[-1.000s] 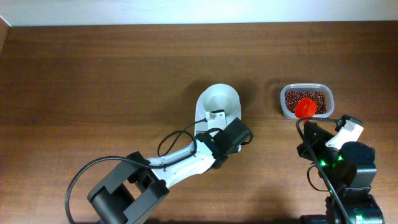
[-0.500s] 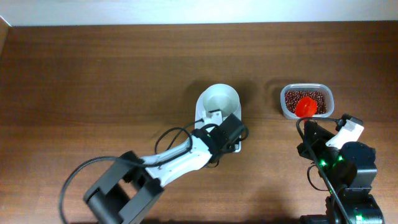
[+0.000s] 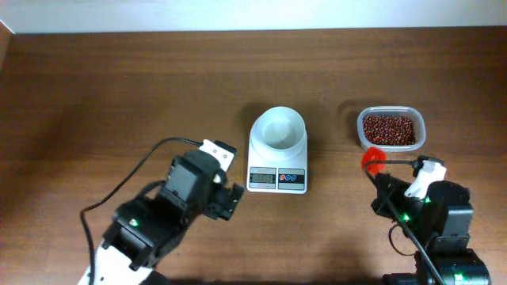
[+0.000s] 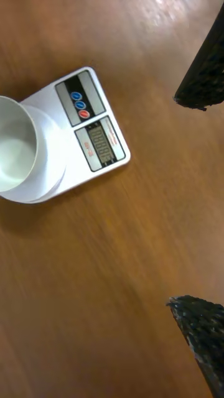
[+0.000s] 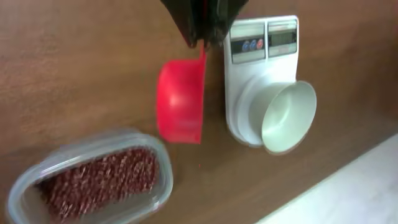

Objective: Scoop and weigh 50g on scale

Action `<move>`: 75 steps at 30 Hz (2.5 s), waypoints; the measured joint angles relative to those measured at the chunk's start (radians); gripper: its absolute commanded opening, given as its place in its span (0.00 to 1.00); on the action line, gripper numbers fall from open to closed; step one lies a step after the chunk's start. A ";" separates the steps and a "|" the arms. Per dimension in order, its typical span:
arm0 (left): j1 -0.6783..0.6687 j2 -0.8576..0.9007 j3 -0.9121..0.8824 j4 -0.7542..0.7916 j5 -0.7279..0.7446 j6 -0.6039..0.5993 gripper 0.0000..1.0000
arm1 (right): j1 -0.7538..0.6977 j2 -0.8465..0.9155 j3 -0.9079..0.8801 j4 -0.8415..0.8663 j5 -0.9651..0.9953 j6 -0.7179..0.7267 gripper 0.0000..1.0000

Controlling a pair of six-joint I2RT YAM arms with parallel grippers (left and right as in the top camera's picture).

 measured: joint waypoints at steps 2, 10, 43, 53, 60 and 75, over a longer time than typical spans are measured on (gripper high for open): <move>0.135 0.000 0.000 0.002 0.129 0.137 0.99 | -0.001 0.001 -0.001 -0.069 -0.068 0.000 0.04; 0.284 0.028 0.001 -0.069 0.470 0.555 0.99 | -0.001 0.001 0.019 -0.089 -0.134 -0.100 0.04; 0.284 0.143 0.002 -0.021 0.512 0.647 0.99 | -0.001 0.000 0.088 -0.034 -0.184 -0.078 0.04; 0.284 0.143 0.002 -0.021 0.512 0.647 0.99 | -0.001 0.003 0.167 -0.063 -0.165 -0.137 0.04; 0.284 0.143 0.004 -0.022 0.519 0.647 0.99 | -0.002 0.310 0.169 0.020 -0.105 -0.190 0.04; 0.284 0.143 0.004 -0.021 0.519 0.647 0.99 | -0.002 0.388 0.169 0.142 -0.036 -0.309 0.04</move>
